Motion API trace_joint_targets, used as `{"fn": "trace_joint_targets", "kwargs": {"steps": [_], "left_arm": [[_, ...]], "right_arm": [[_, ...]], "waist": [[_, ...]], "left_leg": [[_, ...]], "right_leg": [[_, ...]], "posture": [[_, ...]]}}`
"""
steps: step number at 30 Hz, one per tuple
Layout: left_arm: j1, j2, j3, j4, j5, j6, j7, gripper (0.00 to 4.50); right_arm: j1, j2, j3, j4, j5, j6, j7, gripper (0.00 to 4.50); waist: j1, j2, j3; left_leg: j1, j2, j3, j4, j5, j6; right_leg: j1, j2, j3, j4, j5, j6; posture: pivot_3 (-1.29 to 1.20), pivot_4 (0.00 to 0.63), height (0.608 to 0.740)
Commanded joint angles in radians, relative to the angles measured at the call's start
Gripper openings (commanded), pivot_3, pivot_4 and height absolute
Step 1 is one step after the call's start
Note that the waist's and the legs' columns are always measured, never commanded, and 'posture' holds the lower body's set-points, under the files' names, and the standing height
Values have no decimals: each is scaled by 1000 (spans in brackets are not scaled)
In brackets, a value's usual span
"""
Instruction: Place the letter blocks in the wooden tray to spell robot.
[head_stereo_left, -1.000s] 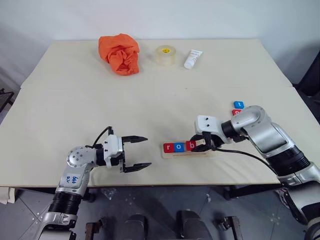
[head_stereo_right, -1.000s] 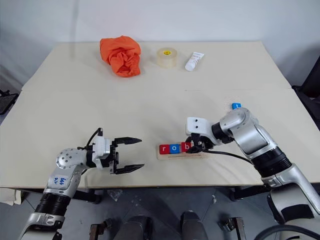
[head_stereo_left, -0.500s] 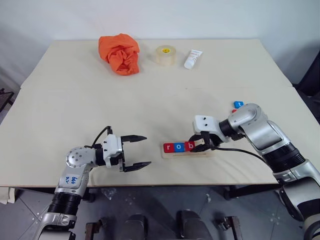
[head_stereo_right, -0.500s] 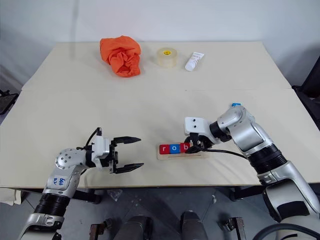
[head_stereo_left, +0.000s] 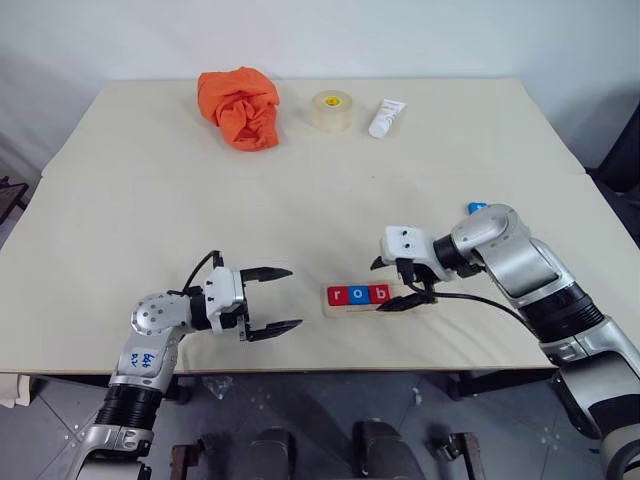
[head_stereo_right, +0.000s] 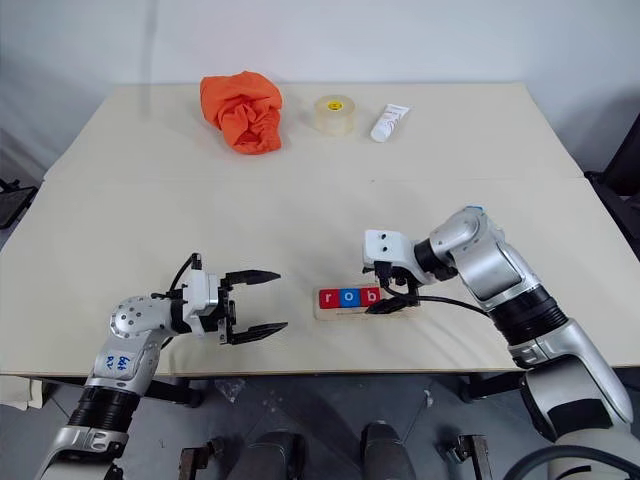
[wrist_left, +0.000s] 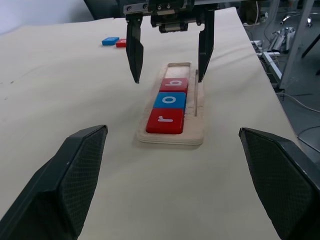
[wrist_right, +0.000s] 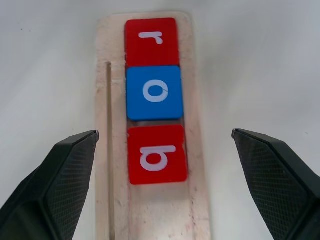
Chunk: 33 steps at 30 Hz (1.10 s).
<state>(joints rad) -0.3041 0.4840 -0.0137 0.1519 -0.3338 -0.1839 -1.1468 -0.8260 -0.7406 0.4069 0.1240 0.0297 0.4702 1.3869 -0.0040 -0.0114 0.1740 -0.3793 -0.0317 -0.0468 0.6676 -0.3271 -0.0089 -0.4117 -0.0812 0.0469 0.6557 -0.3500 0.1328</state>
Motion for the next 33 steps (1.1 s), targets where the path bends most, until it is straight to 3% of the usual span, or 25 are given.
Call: {"fn": "trace_joint_targets", "kwargs": {"steps": [1, 11, 18, 27, 33], "left_arm": [[-6, -2, 5, -16, -7, -12, 10, 4500], [-55, -23, -20, 32, -7, -12, -12, 4500], [-129, -39, -33, 109, -9, -25, -64, 4500], [-183, -42, -32, 183, -8, -41, -115, 4500], [-187, -46, -34, 192, -7, -45, -128, 4500]], "right_arm": [[32, -55, -119, -33, 45, 34, -27, 4478], [283, -66, -621, 66, 194, -66, -347, 4478], [481, -67, -811, 0, 242, -82, -490, 4478], [704, -34, -953, -182, 359, 45, -595, 4478], [729, -36, -952, -219, 394, 87, -629, 4478]], "waist": [[2, 0, 0], [4, 0, 0], [2, 0, 0], [1, 0, 0], [1, 0, 0]], "left_leg": [[0, 0, 0, 0, 0, 0], [-1, -1, -1, 0, 0, 0], [-1, 0, 0, 0, 0, 0], [0, 0, 1, 2, 0, 0], [0, 0, 1, 3, 0, 1]], "right_leg": [[0, 0, -1, 0, 0, 0], [1, 0, -1, 0, 0, 0], [0, 1, 0, 1, 0, 0], [1, 1, 1, 3, 0, 0], [1, 1, 2, 3, 0, 0]], "posture": [[0, 150, 740], [0, 150, 740], [0, 150, 740], [0, 150, 740], [0, 150, 740]]}}
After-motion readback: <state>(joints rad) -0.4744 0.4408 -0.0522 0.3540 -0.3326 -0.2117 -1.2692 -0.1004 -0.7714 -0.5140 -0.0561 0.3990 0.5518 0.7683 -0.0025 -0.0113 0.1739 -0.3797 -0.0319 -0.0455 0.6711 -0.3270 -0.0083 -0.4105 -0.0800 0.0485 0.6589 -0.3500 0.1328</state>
